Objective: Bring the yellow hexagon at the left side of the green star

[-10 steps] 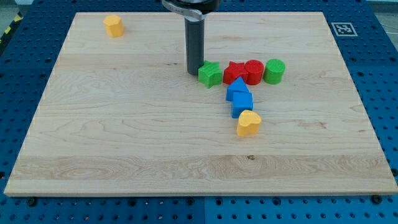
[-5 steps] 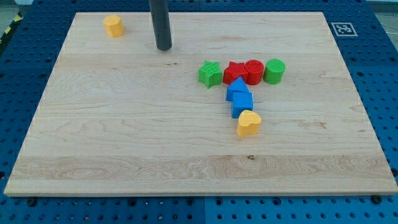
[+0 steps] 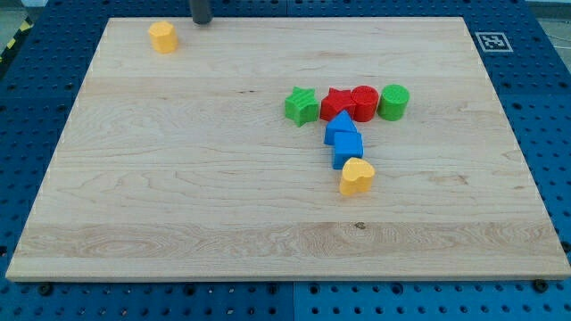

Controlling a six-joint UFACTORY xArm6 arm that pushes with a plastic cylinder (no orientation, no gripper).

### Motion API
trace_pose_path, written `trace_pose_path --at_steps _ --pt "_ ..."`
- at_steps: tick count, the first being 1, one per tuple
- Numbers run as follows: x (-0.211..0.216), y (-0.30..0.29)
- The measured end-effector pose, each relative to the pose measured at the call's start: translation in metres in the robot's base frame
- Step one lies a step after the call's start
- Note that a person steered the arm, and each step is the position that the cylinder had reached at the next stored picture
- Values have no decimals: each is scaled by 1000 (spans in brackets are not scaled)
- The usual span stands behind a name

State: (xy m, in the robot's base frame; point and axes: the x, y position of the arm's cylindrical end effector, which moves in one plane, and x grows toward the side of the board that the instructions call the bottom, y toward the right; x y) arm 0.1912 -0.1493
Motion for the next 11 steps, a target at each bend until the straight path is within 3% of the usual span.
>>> trace_pose_path --at_steps 4,7,9,11 --pt "1 -54" --pt "49 -38" --pt "56 -70" --pt "84 -23"
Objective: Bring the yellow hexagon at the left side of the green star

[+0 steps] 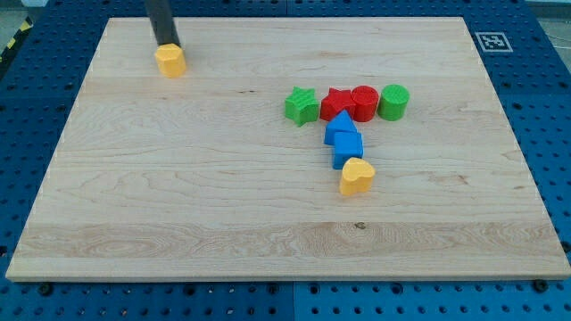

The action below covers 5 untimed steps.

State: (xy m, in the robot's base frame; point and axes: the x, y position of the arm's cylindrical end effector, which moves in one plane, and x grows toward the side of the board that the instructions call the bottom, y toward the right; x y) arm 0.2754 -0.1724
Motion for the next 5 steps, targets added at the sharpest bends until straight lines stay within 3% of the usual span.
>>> trace_pose_path --at_steps 3,5 --pt "25 -25" --pt "38 18"
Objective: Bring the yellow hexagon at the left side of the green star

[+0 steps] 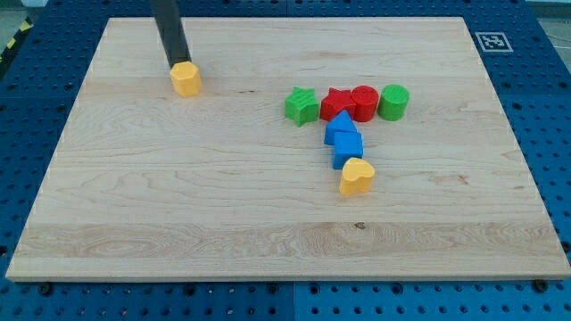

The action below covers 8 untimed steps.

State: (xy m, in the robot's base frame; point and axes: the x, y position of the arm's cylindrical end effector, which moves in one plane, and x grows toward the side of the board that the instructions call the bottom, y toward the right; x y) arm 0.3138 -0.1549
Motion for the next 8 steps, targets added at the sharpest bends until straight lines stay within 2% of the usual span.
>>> trace_pose_path --at_steps 2,3,4,5,7,8 --pt "5 -42" --pt "18 -9" --pt "49 11" --pt "73 10" --pt "76 46" --pt "67 39"
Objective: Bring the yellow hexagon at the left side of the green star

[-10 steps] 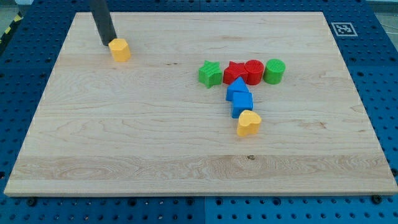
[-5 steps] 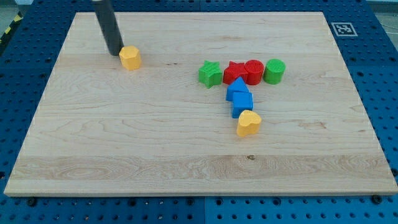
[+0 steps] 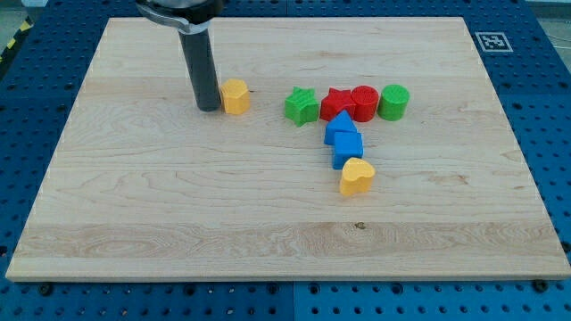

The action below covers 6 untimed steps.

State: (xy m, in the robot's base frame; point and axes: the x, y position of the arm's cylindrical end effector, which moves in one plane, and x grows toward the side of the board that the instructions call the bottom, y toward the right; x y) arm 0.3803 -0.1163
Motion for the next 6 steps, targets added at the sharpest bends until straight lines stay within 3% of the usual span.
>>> trace_pose_path --at_steps 1,2,4,6 --pt "-19 -1" --pt "-13 29" --pt "-6 32" --pt "-31 41"
